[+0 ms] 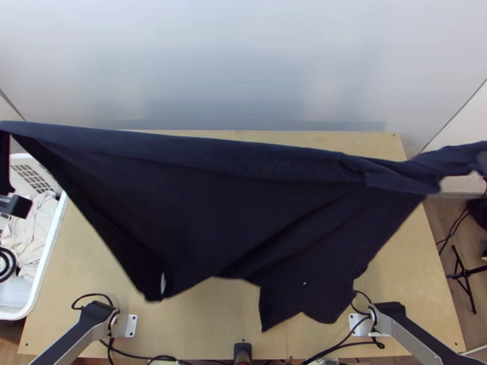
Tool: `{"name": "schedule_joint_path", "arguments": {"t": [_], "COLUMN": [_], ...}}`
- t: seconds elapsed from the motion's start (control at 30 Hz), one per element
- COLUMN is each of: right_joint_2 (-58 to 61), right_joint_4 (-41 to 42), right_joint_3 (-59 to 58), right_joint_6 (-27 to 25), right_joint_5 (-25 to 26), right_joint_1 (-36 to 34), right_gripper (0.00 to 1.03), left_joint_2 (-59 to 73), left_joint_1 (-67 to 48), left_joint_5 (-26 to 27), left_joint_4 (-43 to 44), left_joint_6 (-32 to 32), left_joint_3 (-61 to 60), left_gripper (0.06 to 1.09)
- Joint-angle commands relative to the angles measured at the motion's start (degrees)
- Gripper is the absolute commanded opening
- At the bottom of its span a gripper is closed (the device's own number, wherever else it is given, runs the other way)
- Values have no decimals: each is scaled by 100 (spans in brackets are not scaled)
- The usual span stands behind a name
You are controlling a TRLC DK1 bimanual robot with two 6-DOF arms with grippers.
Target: Fold the t-shirt
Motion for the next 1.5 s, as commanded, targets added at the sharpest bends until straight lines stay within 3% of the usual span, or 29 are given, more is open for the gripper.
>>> {"name": "schedule_joint_path", "arguments": {"t": [0.0, 0.33, 0.5, 0.7, 0.87, 1.0, 1.3, 1.47], "right_joint_2": [-598, -2039, -2461, -1951, -281, 1143, 3533, 4465], "right_joint_4": [250, 1841, 2948, 4653, 6051, 6921, 7879, 7923], "right_joint_3": [-1776, -5889, -7823, -9282, -9185, -8588, -6909, -5872], "right_joint_6": [-558, -1305, -1709, -2078, -2087, -2087, -2105, -2289], "right_joint_5": [109, 461, 918, 1445, 1779, 2342, 3185, 3555], "right_joint_1": [-58, -524, -577, -506, -383, -128, 135, 267], "right_gripper": [3, 3, 3, 3, 3, 3, 3, 3], "left_joint_2": [-308, -1055, -1187, -448, 896, 2215, 4456, 5326], "left_joint_1": [29, 72, 196, 538, 600, 617, 617, 670], "left_joint_5": [14, 22, 31, 31, 22, -197, -681, -804], "left_joint_4": [181, 1499, 2414, 3960, 5147, 5560, 5639, 5578], "left_joint_6": [-67, 126, 407, 724, 750, 733, 733, 768], "left_joint_3": [-1195, -4174, -5536, -6582, -6424, -5712, -3840, -2935], "left_gripper": [10, 9, 9, 9, 9, 9, 9, 9]}}
